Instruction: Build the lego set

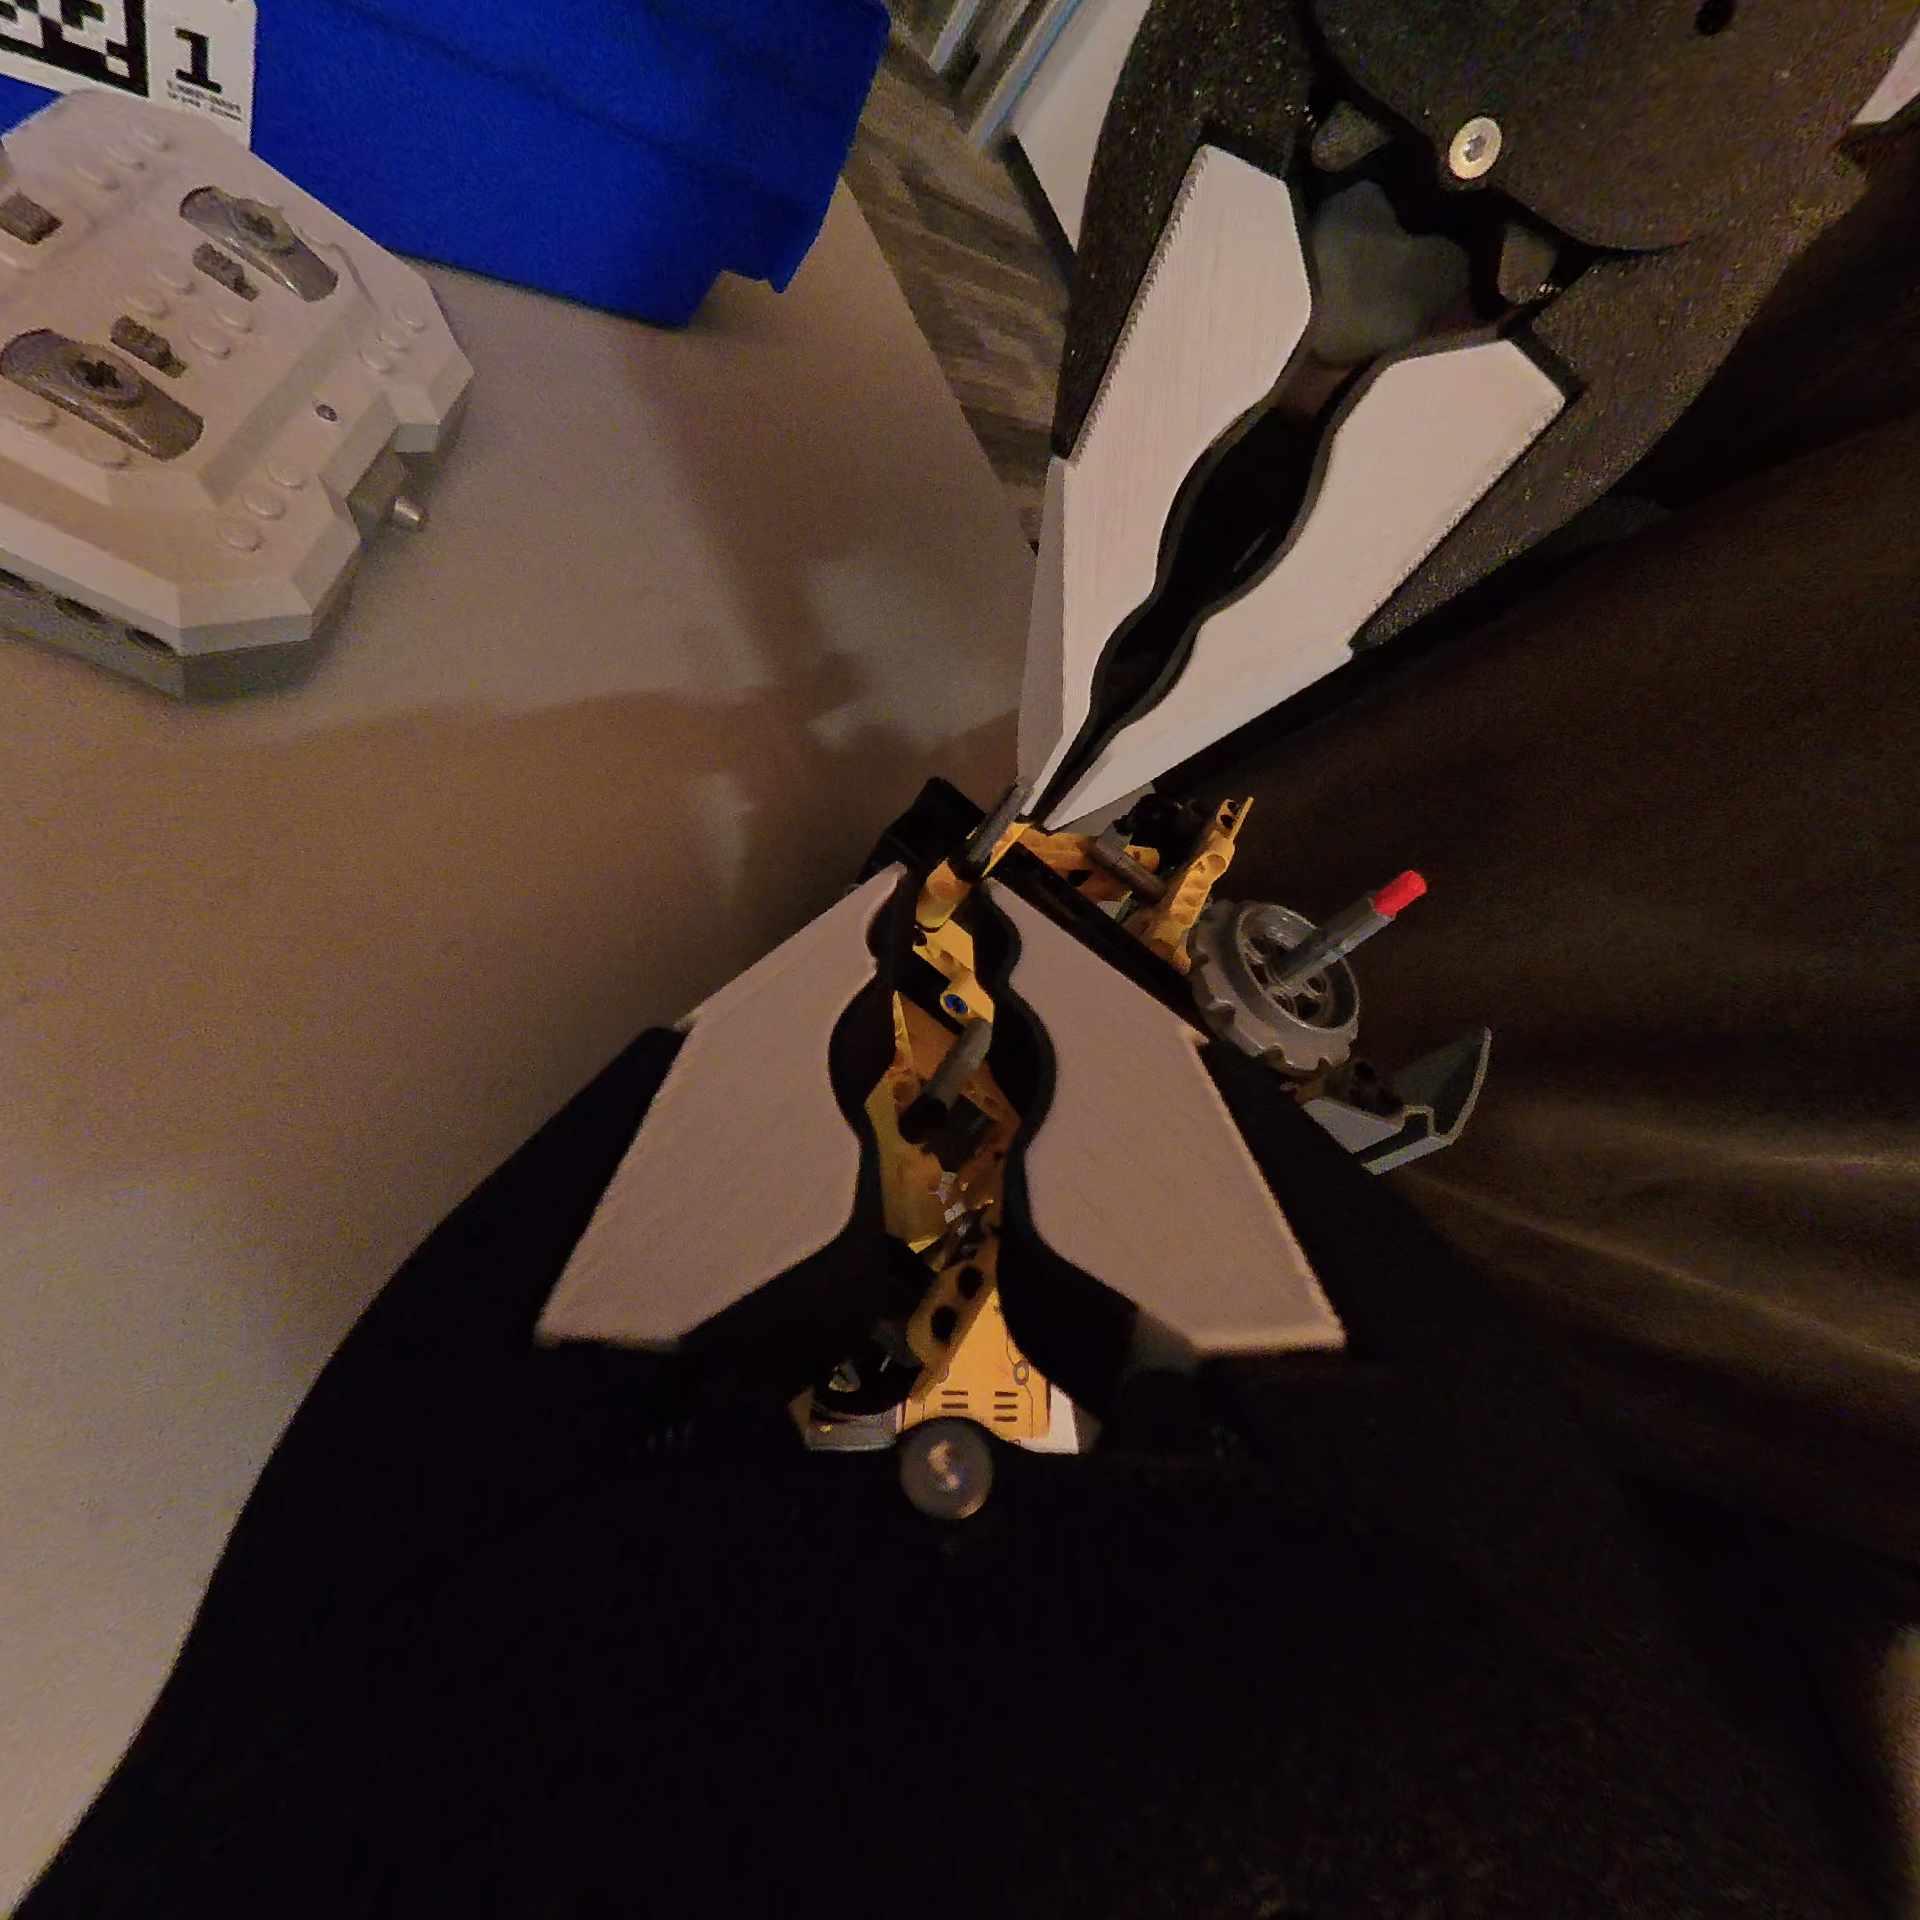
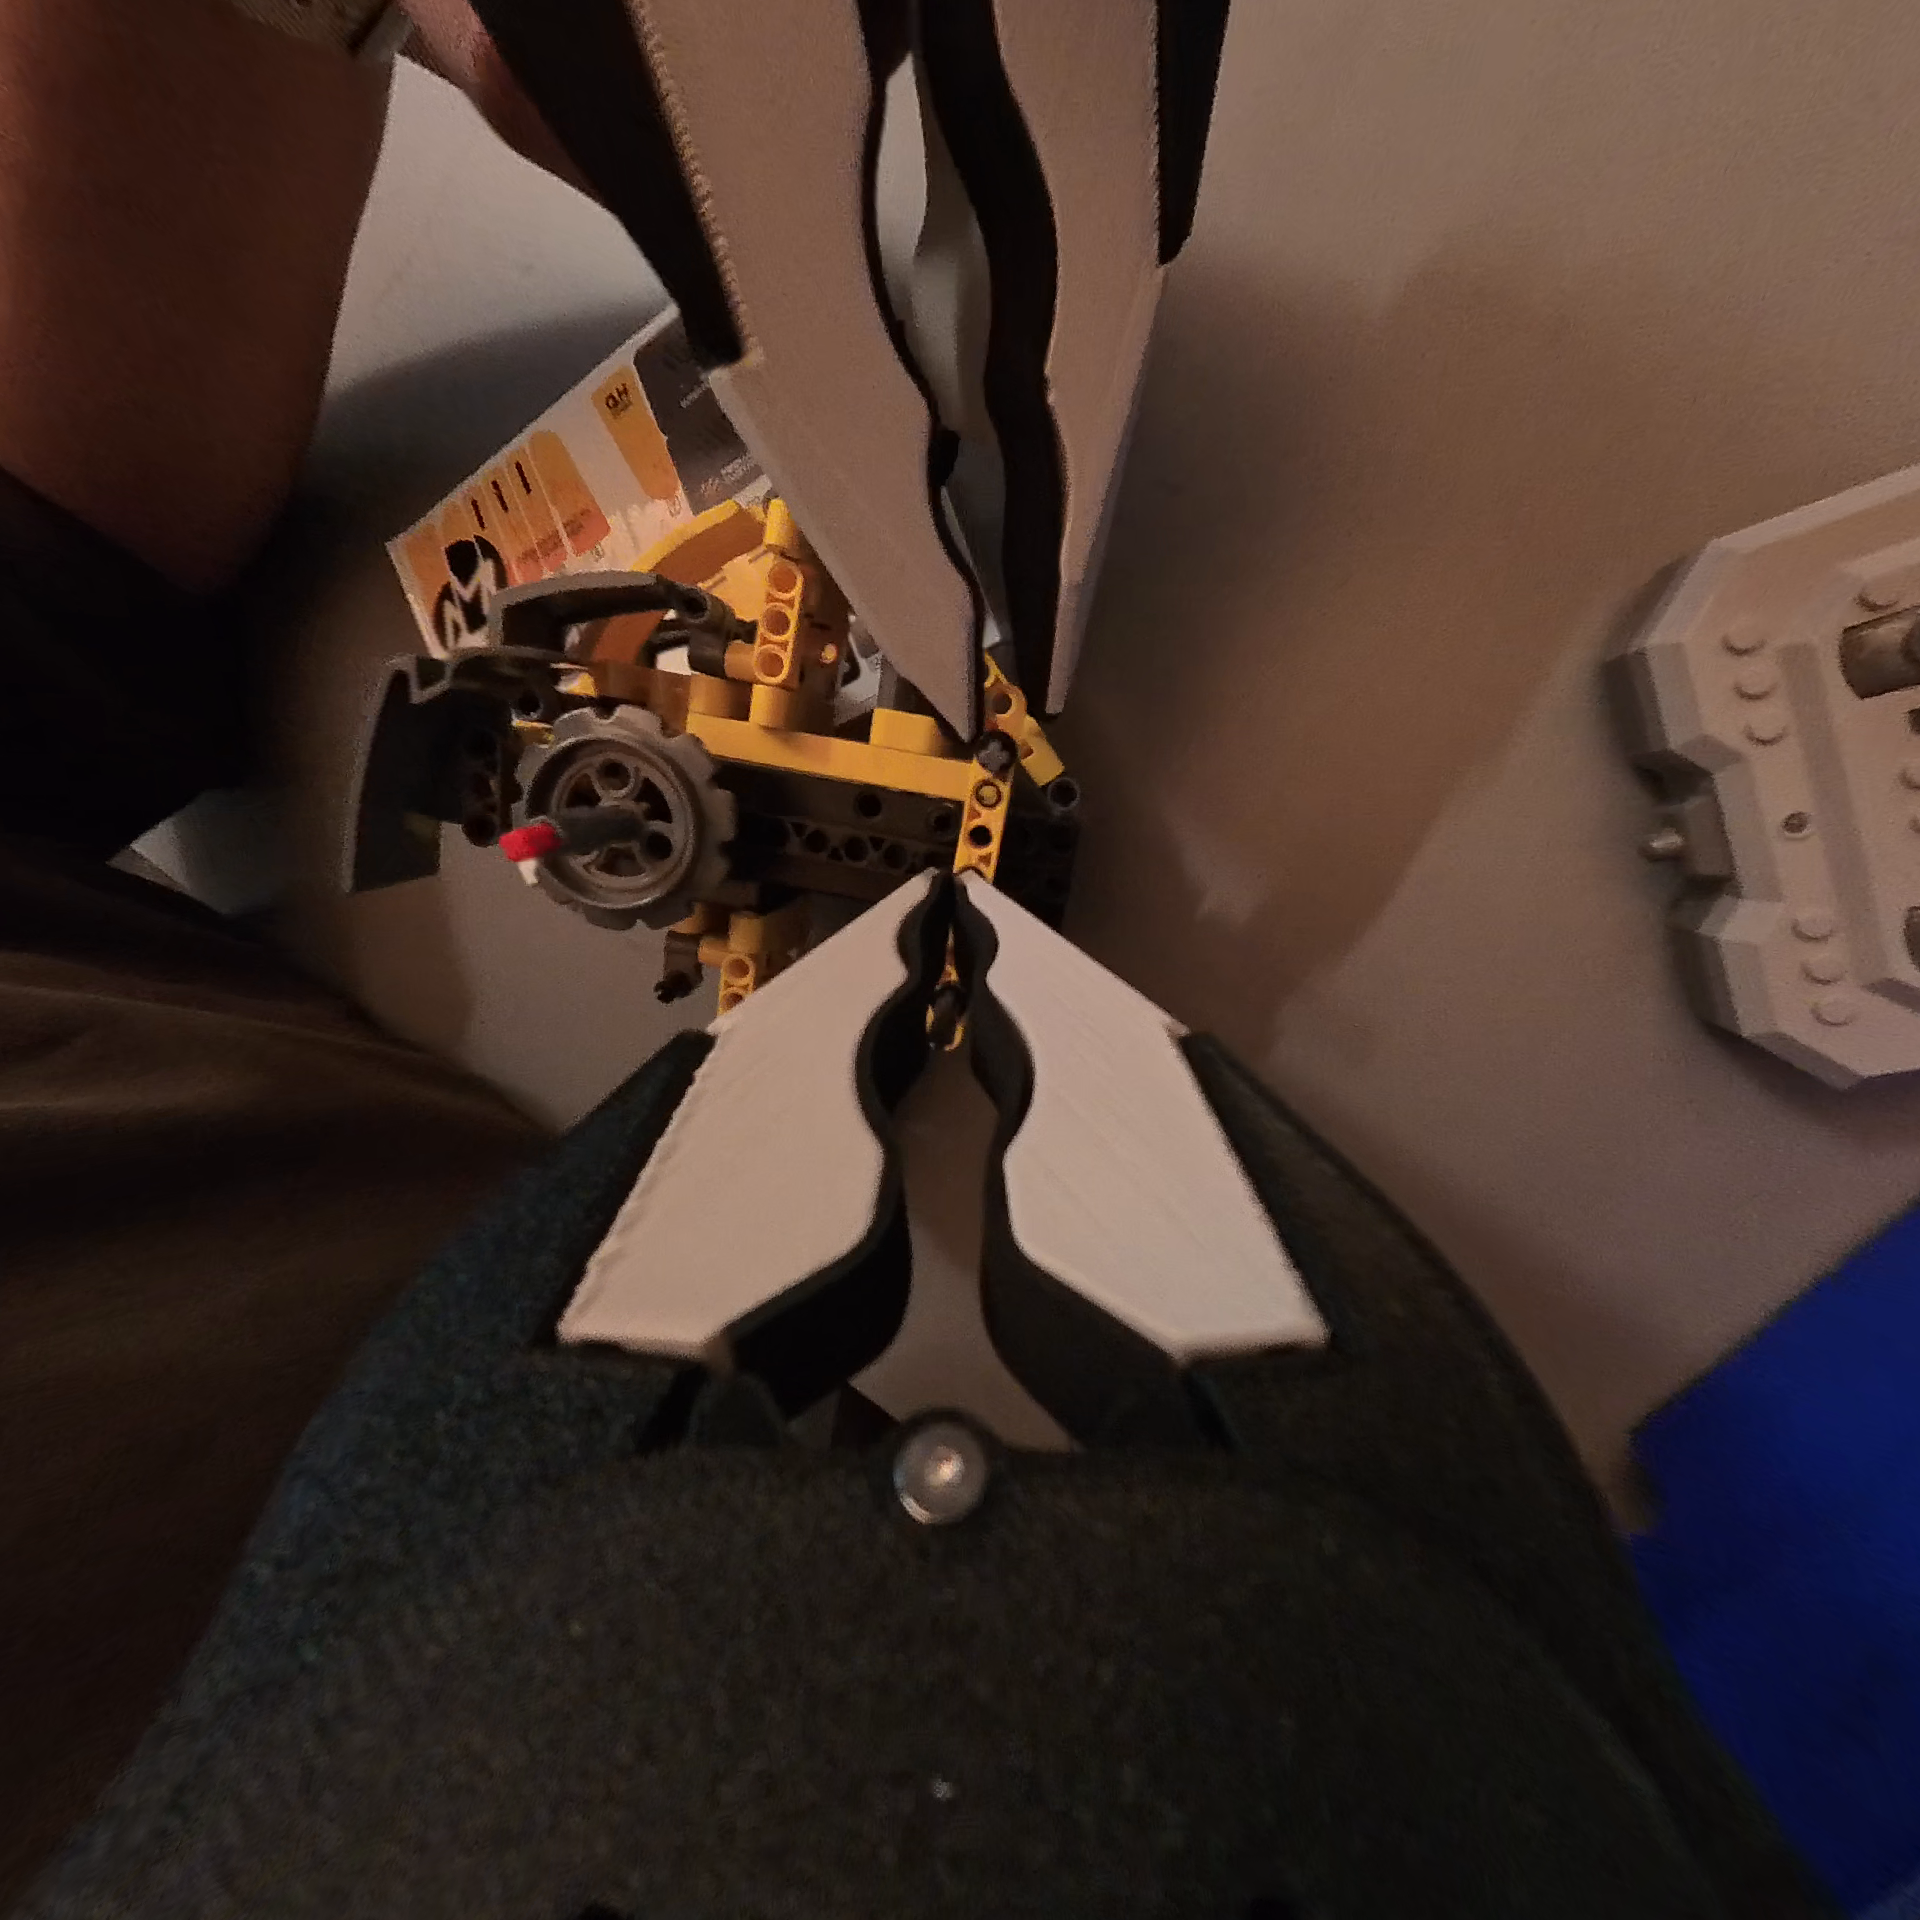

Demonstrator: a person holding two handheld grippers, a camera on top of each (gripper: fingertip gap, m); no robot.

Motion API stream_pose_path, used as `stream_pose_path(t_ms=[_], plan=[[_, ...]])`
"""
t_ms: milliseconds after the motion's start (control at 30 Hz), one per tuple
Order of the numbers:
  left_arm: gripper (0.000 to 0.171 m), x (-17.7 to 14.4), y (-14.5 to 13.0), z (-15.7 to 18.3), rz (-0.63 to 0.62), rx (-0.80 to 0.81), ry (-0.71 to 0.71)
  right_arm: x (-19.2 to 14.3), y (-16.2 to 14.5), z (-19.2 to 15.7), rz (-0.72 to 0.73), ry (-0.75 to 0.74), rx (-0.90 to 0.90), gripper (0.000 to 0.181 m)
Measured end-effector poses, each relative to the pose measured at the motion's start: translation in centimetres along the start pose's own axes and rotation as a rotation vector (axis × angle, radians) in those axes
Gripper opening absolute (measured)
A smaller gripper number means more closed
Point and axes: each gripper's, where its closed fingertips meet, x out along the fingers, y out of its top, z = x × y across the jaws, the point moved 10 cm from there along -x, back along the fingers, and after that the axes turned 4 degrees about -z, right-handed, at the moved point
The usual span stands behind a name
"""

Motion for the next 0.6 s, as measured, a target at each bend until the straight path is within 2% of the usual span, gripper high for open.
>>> stream_pose_path(t_ms=[133, 233, 333, 400, 533, 600], plan=[[0.007, 0.0, 0.1, 0.2, -0.012, 0.018, 0.024, 0.0, -0.1, -0.2, 0.014, -0.025, -0.024, 0.0], [0.004, -0.4, 0.4, 0.5, 0.006, 0.031, 0.07, -0.2, -0.4, -0.3, 0.092, -0.031, -0.077, 0.0], [0.005, -2.2, 0.8, 1.3, 0.091, 0.033, 0.065, -2.3, -1.0, -0.4, 0.294, 0.06, -0.099, 0.0], [0.01, -3.6, 0.9, 2.1, 0.138, 0.041, 0.116, -3.7, -1.6, 0.1, 0.383, 0.109, -0.066, 0.0], [0.021, -6.6, 0.7, 5.5, 0.353, 0.036, 0.226, -4.0, -3.8, 0.6, 0.451, 0.15, -0.057, 0.0], [0.026, -7.4, -0.3, 7.7, 0.434, 0.031, 0.341, -3.5, -5.0, 0.7, 0.474, 0.182, -0.064, 0.01]])
